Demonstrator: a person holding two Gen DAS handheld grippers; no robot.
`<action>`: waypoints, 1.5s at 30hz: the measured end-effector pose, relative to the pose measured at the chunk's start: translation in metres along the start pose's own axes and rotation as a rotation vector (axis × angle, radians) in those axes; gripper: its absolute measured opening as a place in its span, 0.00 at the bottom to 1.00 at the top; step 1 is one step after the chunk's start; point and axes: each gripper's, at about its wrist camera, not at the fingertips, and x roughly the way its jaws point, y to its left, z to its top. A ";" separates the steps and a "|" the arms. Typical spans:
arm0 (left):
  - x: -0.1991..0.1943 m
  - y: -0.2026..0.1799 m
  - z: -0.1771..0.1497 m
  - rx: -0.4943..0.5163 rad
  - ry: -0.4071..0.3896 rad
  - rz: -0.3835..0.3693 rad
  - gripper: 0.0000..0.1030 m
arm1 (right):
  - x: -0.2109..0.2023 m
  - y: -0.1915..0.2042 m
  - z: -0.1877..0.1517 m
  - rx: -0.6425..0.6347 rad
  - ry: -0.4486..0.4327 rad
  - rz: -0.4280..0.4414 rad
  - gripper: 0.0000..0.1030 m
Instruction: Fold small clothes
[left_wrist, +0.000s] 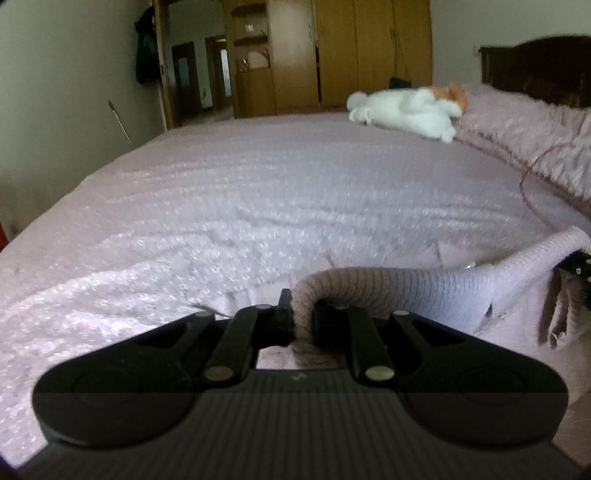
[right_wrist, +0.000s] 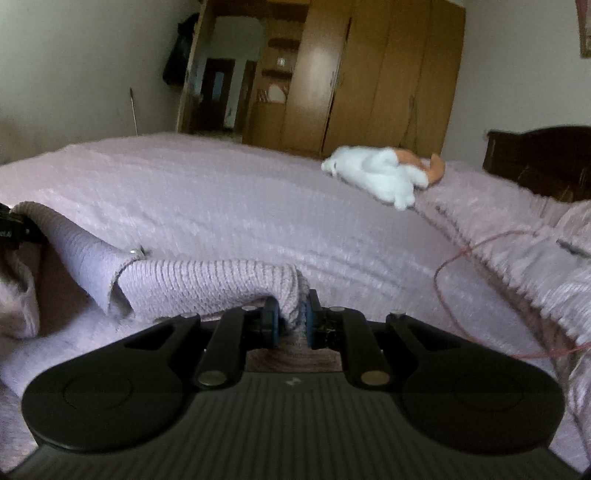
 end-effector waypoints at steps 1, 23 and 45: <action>0.009 -0.001 -0.003 0.008 0.012 0.002 0.12 | 0.011 0.000 -0.003 -0.003 0.017 0.004 0.14; -0.002 0.010 -0.003 0.021 0.065 -0.036 0.57 | 0.020 -0.029 -0.015 0.107 0.097 0.109 0.55; 0.003 -0.037 -0.049 0.244 0.130 -0.136 0.58 | 0.012 -0.015 -0.039 -0.213 0.169 0.289 0.58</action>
